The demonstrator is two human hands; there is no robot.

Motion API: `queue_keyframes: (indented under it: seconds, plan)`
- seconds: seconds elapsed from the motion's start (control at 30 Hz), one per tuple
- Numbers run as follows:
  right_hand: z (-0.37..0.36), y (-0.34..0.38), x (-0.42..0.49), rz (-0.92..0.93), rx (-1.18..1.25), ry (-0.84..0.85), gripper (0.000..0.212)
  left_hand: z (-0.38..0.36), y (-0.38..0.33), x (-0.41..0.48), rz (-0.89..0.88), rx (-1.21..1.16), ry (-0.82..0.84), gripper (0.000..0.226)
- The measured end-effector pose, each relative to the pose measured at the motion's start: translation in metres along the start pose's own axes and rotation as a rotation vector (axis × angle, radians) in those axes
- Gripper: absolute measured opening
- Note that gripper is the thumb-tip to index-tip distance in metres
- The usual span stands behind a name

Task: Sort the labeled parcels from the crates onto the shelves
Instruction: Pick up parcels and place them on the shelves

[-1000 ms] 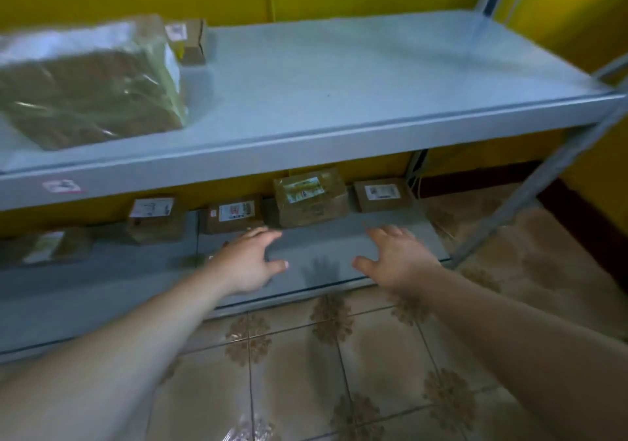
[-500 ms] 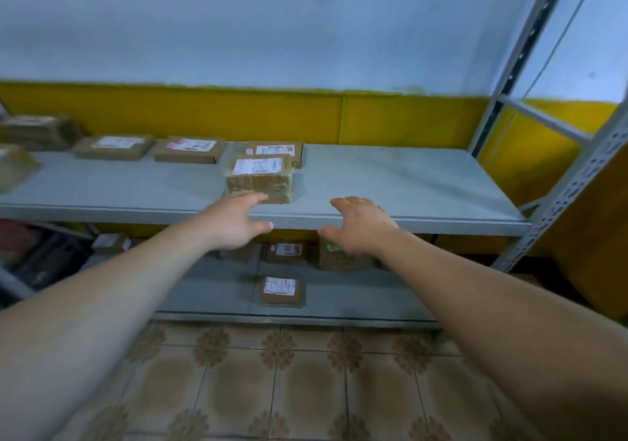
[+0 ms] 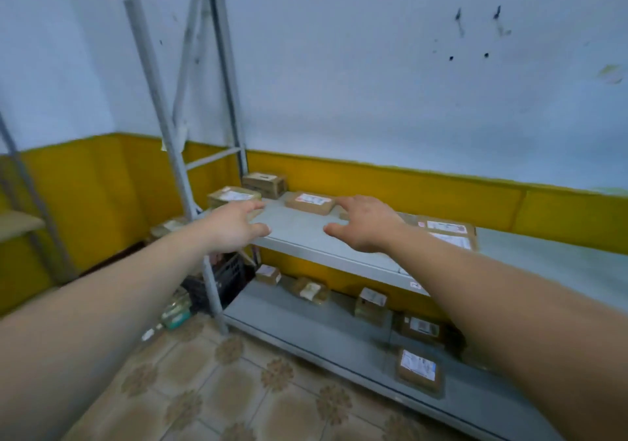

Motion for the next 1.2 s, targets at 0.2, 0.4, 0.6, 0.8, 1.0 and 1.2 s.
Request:
queue_keyframes:
  seconds: [0.2,0.4,0.6,0.8,1.0,1.2]
  plan:
    - [-0.021,0.131,0.056,0.160,0.018,0.001,0.075,0.069,0.118,-0.011,0.106,0.025,-0.080,0.063]
    - [-0.059,0.207,0.115,0.293,0.010,0.037,0.072,0.094,0.204,0.005,0.227,0.042,-0.140,0.063]
    - [-0.116,0.252,0.189,0.417,0.093,0.087,0.069,0.090,0.261,0.043,0.323,0.093,-0.216,0.063]
    - [-0.163,0.286,0.265,0.527,0.119,0.192,0.074,0.083,0.314,0.078,0.475,0.108,-0.227,0.062]
    - [-0.212,0.328,0.323,0.578,0.113,0.270,0.073,0.082,0.378,0.111,0.577,0.082,-0.233,0.061]
    - [-0.265,0.379,0.382,0.576,0.124,0.318,0.072,0.076,0.466,0.161,0.611,0.033,-0.209,0.062]
Point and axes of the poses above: each hand's wrist, its own x-axis towards the middle knuckle, its own z-axis out of the back of the hand, y = z × x, the point moved 1 cm from there along x, towards the middle knuckle, and after that the axes turned 9 degrees about -y, right-handed, at the moved point
